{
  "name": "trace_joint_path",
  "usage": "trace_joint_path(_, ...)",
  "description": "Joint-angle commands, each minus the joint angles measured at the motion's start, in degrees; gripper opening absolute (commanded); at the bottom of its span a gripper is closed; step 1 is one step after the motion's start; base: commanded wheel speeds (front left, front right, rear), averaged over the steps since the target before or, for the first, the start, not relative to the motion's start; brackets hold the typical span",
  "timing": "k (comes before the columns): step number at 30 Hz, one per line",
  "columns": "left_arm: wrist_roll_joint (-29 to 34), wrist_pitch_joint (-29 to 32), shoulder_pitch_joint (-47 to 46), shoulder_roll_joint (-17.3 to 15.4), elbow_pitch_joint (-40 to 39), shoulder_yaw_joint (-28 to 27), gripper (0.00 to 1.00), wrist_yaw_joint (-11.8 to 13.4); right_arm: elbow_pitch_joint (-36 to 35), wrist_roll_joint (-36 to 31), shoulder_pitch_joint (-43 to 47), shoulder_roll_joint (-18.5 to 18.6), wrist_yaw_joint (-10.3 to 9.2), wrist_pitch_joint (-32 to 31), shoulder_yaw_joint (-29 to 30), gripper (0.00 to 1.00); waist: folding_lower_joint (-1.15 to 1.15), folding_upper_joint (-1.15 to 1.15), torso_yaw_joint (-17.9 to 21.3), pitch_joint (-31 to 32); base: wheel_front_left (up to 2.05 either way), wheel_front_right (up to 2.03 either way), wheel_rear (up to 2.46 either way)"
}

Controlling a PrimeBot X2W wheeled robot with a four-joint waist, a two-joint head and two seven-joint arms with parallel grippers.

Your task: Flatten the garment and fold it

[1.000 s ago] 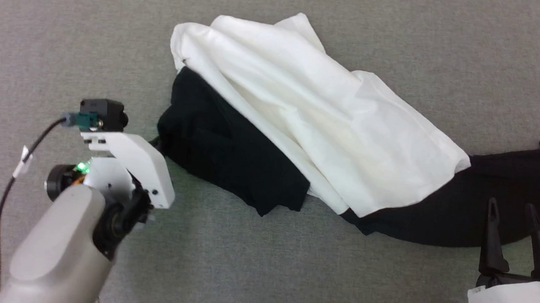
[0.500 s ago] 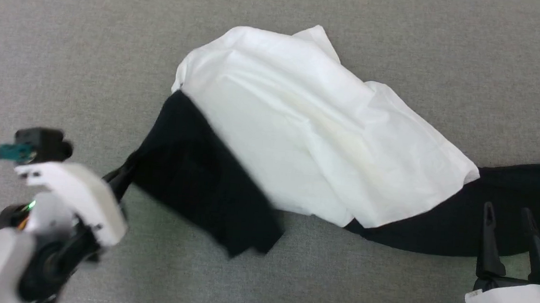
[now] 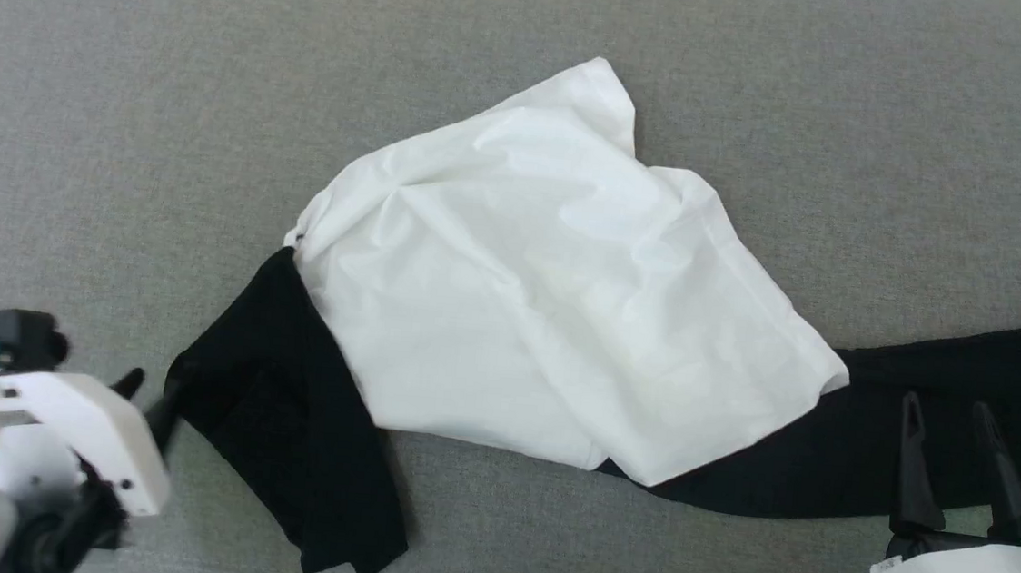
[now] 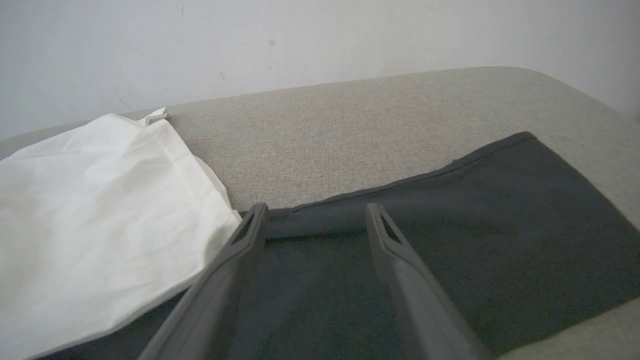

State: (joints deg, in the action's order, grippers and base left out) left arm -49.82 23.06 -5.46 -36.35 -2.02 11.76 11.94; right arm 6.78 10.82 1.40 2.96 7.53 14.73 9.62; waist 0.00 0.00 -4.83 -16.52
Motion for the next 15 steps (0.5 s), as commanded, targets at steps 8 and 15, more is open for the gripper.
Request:
trace_joint_path(8, 1.3, -7.8, -2.5, 4.4, -0.8, 0.5, 1.00, -2.6, 0.7, -0.8, 0.8, -0.1, -0.04, 0.3, -0.5, 1.00, 0.00, 0.00, -0.2, 2.0, 0.00, 0.00, 0.00)
trace_joint_path(15, 8.3, -28.0, 1.7, 11.8, -9.3, -0.9, 1.00, -0.9, 0.6, -0.4, 1.8, -0.1, -0.04, 0.3, -0.8, 1.00, 0.00, 0.00, -0.1, 4.1, 0.00, 0.00, 0.00)
